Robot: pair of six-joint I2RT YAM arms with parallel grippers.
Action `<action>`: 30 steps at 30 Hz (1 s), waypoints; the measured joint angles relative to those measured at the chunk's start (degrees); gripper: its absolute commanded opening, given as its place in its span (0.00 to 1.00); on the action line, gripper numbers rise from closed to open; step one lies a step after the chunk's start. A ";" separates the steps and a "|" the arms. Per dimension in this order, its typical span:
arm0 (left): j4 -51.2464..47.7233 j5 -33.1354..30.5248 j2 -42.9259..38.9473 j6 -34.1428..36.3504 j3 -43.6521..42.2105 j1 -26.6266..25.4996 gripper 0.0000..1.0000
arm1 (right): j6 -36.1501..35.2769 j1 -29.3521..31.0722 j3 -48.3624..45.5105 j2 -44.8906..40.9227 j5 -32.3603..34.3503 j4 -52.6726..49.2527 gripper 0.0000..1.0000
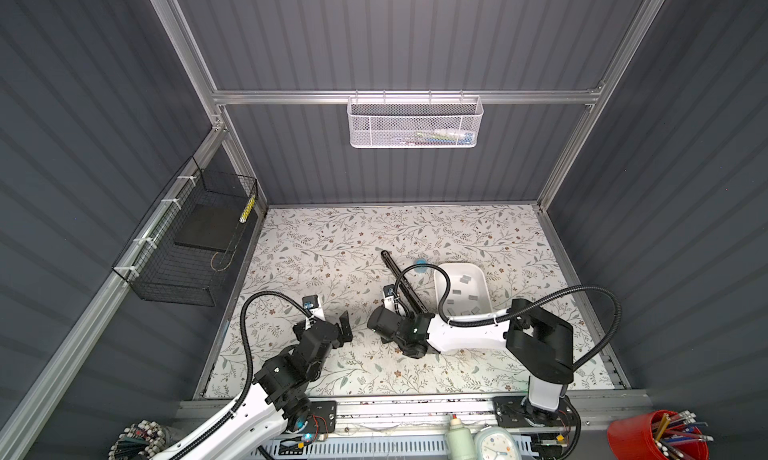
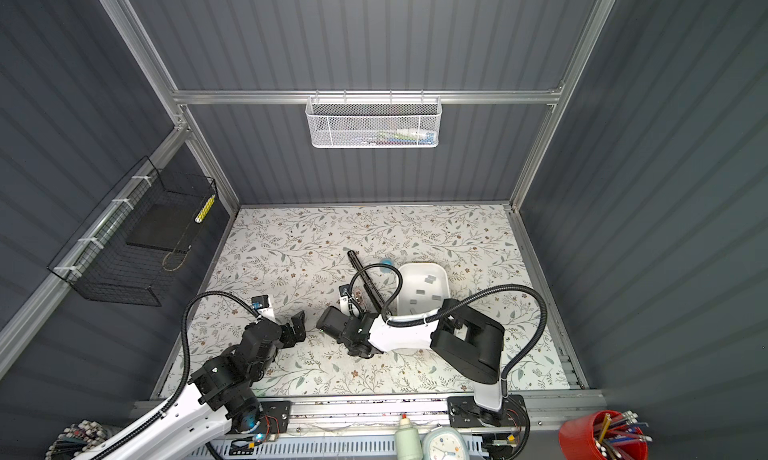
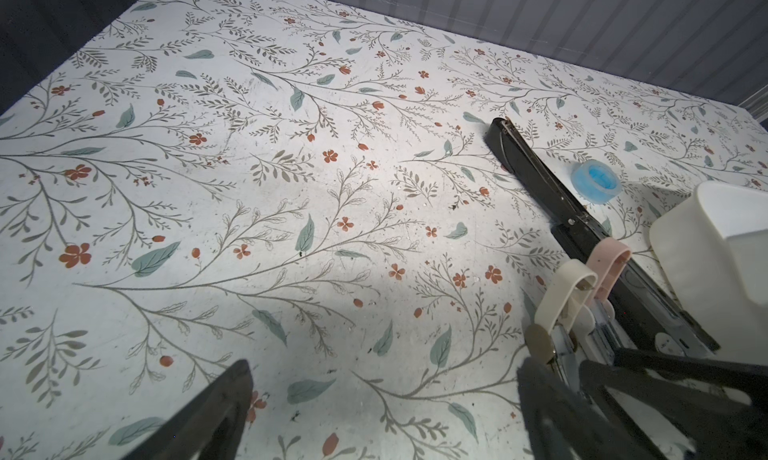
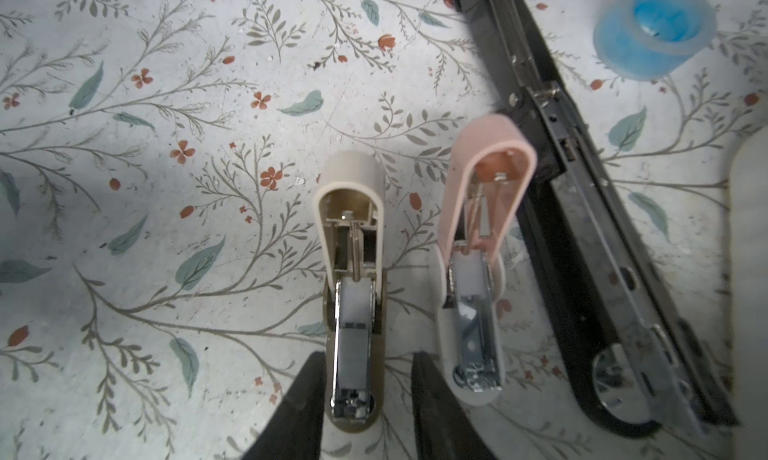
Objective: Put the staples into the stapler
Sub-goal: 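Lower and press the strip into the cream stapler channel with the right gripper, then open the right gripper and raise it off the cream stapler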
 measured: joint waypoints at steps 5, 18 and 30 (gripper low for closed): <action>-0.02 0.00 0.02 0.00 0.00 0.00 1.00 | -0.04 -0.13 0.02 -0.26 0.90 0.00 0.38; -0.02 0.00 0.02 0.00 0.00 0.00 1.00 | -0.26 -1.86 2.25 3.45 1.14 -0.02 0.37; -0.02 0.00 0.02 0.00 0.00 0.00 1.00 | 1.38 -2.32 3.52 5.49 0.79 -1.70 0.31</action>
